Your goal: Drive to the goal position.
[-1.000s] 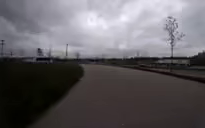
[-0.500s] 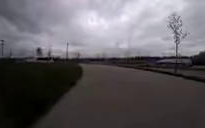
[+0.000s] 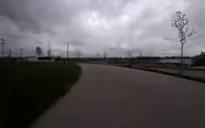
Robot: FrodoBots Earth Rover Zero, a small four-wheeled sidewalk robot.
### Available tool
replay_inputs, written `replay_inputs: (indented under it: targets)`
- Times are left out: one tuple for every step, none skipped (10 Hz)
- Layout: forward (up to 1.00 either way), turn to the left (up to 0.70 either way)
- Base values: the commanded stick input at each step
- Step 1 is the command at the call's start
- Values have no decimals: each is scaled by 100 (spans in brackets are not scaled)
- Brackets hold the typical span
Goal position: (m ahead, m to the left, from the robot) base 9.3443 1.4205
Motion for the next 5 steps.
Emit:
replay_inputs:
  targets:
    - [100, 0]
    - [100, 0]
    - [100, 0]
    - [100, 0]
    - [100, 0]
